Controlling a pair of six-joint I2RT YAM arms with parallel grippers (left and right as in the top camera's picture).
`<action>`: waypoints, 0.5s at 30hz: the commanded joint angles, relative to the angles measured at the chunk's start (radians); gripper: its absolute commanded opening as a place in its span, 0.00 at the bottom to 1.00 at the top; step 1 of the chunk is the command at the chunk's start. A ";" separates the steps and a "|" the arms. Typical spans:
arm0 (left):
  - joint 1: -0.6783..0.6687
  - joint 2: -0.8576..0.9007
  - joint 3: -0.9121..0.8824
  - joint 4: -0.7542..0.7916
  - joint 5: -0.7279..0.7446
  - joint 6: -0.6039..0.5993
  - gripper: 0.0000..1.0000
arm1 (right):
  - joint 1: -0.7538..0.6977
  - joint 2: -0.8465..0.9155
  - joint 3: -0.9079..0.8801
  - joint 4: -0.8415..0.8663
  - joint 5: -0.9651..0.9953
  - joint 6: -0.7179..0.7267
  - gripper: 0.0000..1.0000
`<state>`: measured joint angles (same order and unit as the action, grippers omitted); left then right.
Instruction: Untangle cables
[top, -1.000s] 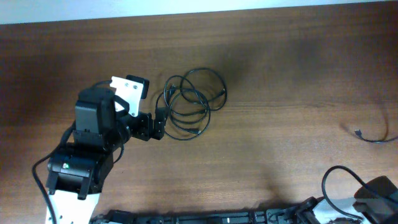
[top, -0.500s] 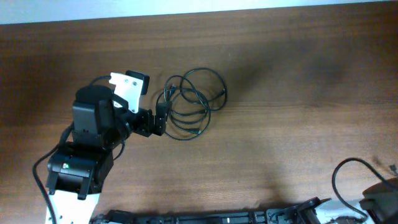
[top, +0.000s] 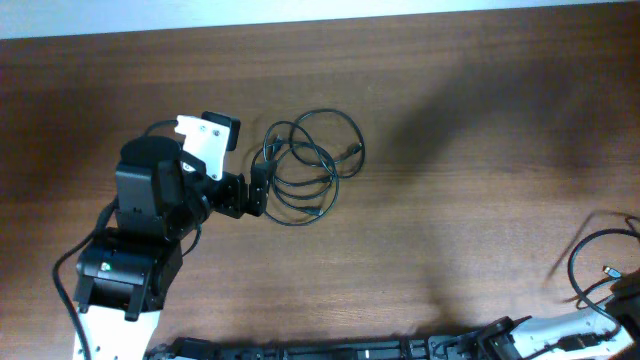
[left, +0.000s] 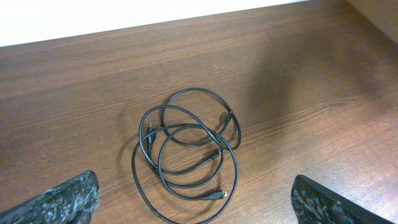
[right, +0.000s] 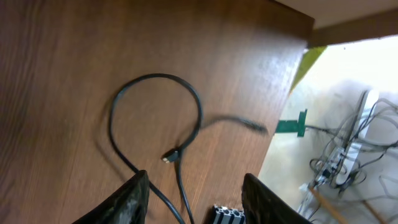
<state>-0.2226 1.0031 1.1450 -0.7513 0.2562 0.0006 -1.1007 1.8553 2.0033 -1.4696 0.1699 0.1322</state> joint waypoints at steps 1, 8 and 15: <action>0.000 -0.004 0.014 0.003 0.013 0.015 0.99 | 0.075 0.005 -0.005 0.003 -0.119 -0.008 0.59; 0.000 -0.003 0.014 -0.016 0.009 0.016 0.99 | 0.333 0.005 -0.005 -0.020 -0.486 -0.128 0.73; 0.001 0.045 0.014 -0.123 -0.259 -0.130 0.99 | 0.740 0.026 -0.005 -0.007 -0.518 -0.183 0.85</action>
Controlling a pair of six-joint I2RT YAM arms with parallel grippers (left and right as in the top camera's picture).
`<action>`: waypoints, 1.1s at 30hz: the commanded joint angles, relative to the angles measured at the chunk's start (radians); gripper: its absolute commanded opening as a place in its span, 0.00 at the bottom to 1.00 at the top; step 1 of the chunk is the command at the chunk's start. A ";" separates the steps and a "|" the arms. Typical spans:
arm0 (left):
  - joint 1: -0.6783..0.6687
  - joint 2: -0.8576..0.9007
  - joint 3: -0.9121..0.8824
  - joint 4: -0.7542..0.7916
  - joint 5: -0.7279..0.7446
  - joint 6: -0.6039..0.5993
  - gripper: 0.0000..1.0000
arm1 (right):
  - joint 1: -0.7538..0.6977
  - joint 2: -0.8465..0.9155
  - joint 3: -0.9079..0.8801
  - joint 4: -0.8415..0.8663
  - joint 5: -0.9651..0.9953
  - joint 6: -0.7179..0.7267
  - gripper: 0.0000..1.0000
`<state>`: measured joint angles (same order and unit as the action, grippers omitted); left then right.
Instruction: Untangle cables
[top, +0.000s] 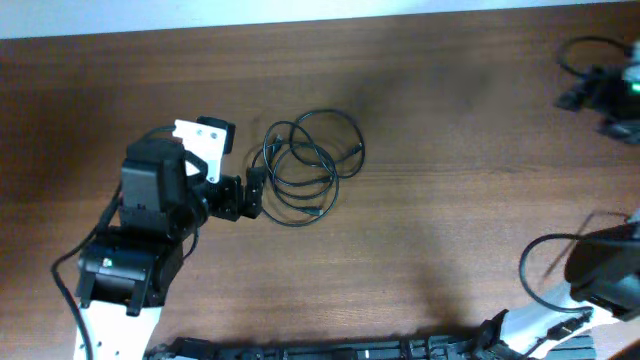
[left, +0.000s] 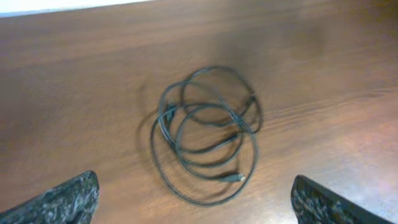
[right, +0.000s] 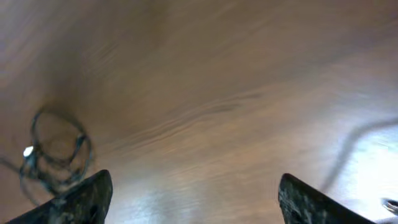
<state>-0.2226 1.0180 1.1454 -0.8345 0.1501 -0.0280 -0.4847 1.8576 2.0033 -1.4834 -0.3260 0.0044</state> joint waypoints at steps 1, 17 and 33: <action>0.001 0.040 0.014 -0.047 -0.173 -0.119 0.99 | 0.183 0.033 -0.005 0.013 -0.022 -0.071 0.85; 0.001 0.050 0.014 -0.050 -0.173 -0.120 0.99 | 0.832 0.341 -0.005 0.356 -0.022 -0.076 0.85; 0.001 0.050 0.014 -0.050 -0.173 -0.120 0.99 | 1.008 0.457 -0.005 0.528 -0.022 -0.075 0.38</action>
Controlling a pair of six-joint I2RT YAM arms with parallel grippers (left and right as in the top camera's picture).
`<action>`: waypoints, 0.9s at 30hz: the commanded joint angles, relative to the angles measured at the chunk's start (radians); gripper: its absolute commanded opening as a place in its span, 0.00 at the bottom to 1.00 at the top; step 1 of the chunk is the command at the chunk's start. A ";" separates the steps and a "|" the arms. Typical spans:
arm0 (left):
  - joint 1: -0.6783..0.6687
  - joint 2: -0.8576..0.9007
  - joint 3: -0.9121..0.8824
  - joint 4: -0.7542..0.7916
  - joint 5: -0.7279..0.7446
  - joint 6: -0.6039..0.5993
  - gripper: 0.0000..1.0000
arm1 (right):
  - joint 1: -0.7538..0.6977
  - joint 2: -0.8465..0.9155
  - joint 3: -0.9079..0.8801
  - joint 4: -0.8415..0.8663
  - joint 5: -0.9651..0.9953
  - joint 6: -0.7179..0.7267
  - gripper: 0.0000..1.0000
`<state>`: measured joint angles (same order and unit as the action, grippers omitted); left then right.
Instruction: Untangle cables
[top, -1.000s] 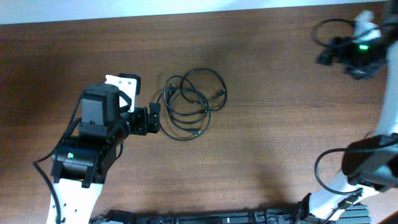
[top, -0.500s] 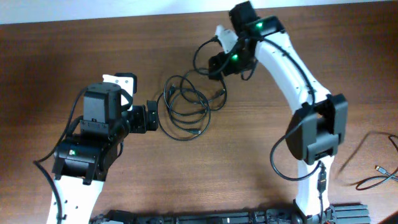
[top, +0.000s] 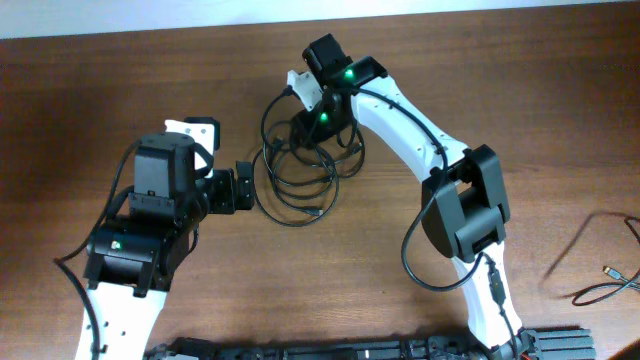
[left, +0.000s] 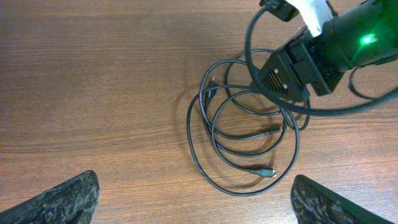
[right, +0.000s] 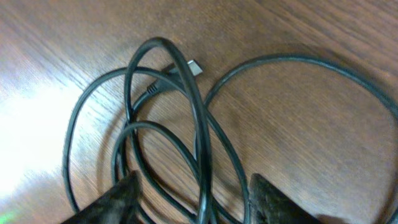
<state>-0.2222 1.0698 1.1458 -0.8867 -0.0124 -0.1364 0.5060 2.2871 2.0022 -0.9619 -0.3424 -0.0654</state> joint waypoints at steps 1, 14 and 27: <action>0.000 -0.002 0.014 0.002 -0.010 -0.012 0.99 | 0.020 0.033 -0.003 0.009 -0.006 -0.006 0.34; 0.000 -0.002 0.014 0.002 -0.010 -0.012 0.99 | -0.032 -0.097 0.224 -0.304 -0.006 -0.006 0.04; 0.000 -0.002 0.014 0.002 -0.010 -0.012 0.99 | -0.055 -0.439 0.698 -0.431 -0.005 0.004 0.04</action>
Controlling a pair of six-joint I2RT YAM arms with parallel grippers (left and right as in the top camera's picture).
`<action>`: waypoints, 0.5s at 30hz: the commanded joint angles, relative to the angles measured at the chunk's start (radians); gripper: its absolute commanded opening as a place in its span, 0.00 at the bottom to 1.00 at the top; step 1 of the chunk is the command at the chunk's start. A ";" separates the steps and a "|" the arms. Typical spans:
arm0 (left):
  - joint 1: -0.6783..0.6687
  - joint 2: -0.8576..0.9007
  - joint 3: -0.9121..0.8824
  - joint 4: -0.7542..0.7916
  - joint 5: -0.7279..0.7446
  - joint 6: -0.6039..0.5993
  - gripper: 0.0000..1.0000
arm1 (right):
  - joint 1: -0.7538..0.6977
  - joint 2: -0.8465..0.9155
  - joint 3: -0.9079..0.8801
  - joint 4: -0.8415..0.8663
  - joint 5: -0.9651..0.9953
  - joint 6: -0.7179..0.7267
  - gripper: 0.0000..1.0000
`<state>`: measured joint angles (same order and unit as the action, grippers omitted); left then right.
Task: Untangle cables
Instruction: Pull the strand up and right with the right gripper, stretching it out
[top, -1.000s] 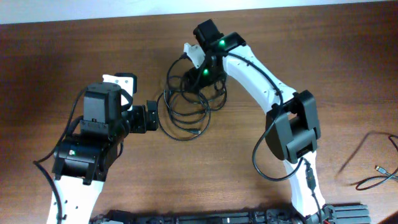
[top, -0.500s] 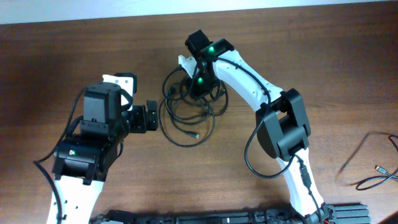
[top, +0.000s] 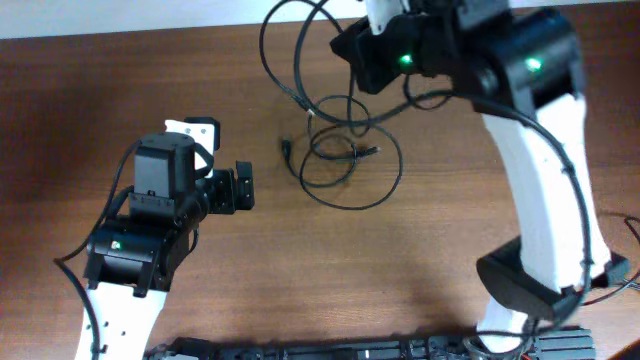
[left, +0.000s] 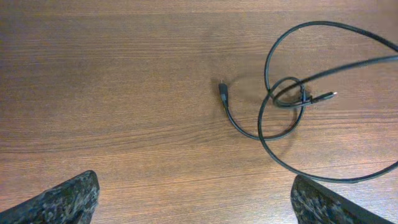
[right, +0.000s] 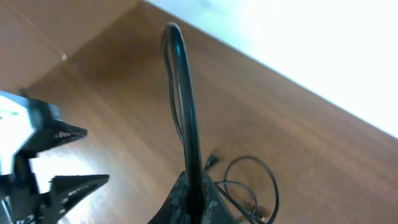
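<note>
The black cable tangle is partly lifted. Its upper loops (top: 290, 45) hang in the air, and looser loops (top: 348, 165) with a plug (top: 287, 150) lie on the wooden table (top: 120, 90). My right gripper (right: 191, 191) is shut on a strand of the black cable (right: 185, 112), held high above the table. My left gripper (left: 194, 190) stands open with nothing in it, to the left of the cable loops (left: 280, 109) and not touching them. In the overhead view the left gripper (top: 243, 187) sits low at the table's left.
Another thin cable (top: 628, 268) lies at the table's right edge. The right arm (top: 545, 180) reaches over the right half of the table. A white wall borders the far edge (top: 150, 20).
My right gripper was low on the back of the coil; now it is raised and shut on a strand. The coil has opened into loose loops and shifted right. The left arm has not moved.
The tangle lay as a tight coil just ahead of my open left gripper, with the right arm off at the right edge. Then the right gripper was down on the coil. Now it holds a strand high, and the coil is spread out.
</note>
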<state>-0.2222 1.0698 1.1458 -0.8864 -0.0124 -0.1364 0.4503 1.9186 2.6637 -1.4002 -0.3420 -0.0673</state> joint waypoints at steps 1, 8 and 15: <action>0.000 -0.002 0.014 0.002 -0.011 -0.012 0.99 | 0.001 -0.102 0.037 0.004 -0.006 0.031 0.04; 0.000 -0.002 0.014 0.002 -0.010 -0.012 0.99 | 0.001 -0.230 0.037 -0.060 0.092 0.087 0.04; 0.000 -0.002 0.014 0.007 0.020 -0.012 0.99 | 0.001 -0.231 0.037 -0.071 0.080 0.087 0.04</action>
<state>-0.2222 1.0698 1.1458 -0.8864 -0.0116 -0.1364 0.4503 1.6928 2.6873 -1.4673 -0.2703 0.0086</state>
